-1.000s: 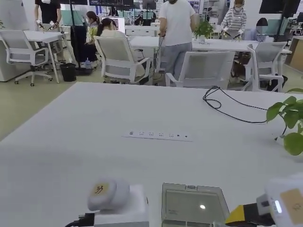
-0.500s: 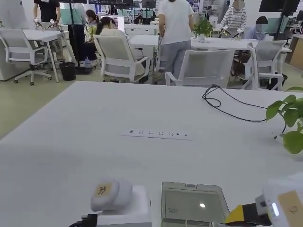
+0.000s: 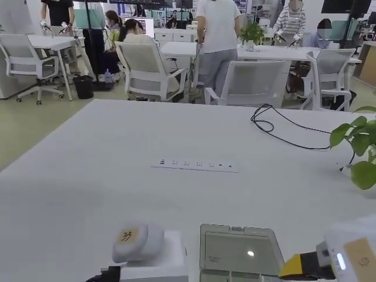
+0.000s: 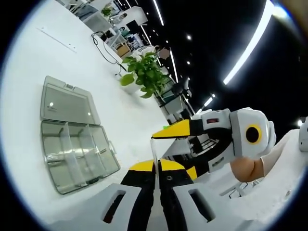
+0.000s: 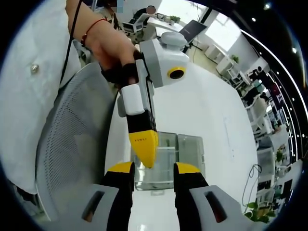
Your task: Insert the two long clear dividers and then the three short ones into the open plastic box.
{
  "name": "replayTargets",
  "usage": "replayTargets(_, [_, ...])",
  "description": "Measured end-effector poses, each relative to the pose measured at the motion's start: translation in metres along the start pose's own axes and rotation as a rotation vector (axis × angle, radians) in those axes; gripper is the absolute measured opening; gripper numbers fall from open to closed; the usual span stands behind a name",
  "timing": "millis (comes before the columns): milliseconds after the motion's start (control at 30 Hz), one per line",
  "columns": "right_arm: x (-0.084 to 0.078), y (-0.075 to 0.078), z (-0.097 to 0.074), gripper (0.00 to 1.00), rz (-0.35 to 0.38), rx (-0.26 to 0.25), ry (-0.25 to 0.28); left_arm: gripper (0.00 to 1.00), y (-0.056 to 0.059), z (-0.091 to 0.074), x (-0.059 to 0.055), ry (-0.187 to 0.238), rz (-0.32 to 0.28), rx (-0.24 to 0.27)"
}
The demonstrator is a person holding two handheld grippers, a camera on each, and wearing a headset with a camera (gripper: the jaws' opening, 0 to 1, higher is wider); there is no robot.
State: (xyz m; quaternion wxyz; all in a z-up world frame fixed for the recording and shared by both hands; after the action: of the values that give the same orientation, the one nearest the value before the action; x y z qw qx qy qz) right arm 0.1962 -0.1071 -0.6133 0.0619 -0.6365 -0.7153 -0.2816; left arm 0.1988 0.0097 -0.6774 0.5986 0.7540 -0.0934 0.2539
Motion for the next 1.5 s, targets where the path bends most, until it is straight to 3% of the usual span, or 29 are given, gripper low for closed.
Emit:
replayTargets(200, [0.002, 0.003, -0.004, 0.34, 0.025, -0.003, 0.024, 0.00, -0.001, -0.001, 0.000, 0.007, 0.018, 0.009])
replayTargets(300, [0.001, 0.007, -0.008, 0.34, 0.060, 0.003, 0.049, 0.00, -0.001, -0.004, 0.001, -0.001, 0.077, 0.019])
replayTargets(500, [-0.005, 0.020, -0.021, 0.31, 0.180, 0.071, 0.152, 0.00, 0.005, -0.007, 0.002, -0.042, 0.285, -0.005])
replayTargets(633, [-0.006, 0.025, -0.029, 0.24, 0.268, 0.179, 0.240, 0.00, 0.014, -0.009, 0.001, -0.075, 0.441, -0.049])
replayTargets(867, [-0.006, 0.024, -0.033, 0.17, 0.302, 0.327, 0.274, 0.00, 0.026, -0.012, -0.003, -0.150, 0.662, -0.127])
replayTargets(1133, [-0.004, 0.016, -0.031, 0.13, 0.299, 0.468, 0.273, 0.00, 0.031, -0.017, -0.004, -0.170, 0.728, -0.183])
replayTargets(1500, [0.001, 0.010, -0.024, 0.06, 0.282, 0.551, 0.275, 0.00, 0.037, -0.020, -0.003, -0.165, 0.755, -0.223])
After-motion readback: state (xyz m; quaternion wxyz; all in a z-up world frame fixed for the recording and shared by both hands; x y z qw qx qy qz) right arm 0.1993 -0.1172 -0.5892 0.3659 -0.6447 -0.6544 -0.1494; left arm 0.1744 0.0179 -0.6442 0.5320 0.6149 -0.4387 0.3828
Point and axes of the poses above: the centre of the closed fingertips' face, and the gripper's own axes: z roughly forward along the fingers, y roughly to its right, x roughly out of its top, the point moved 9 cm from there along -z, roughly backward along the fingers
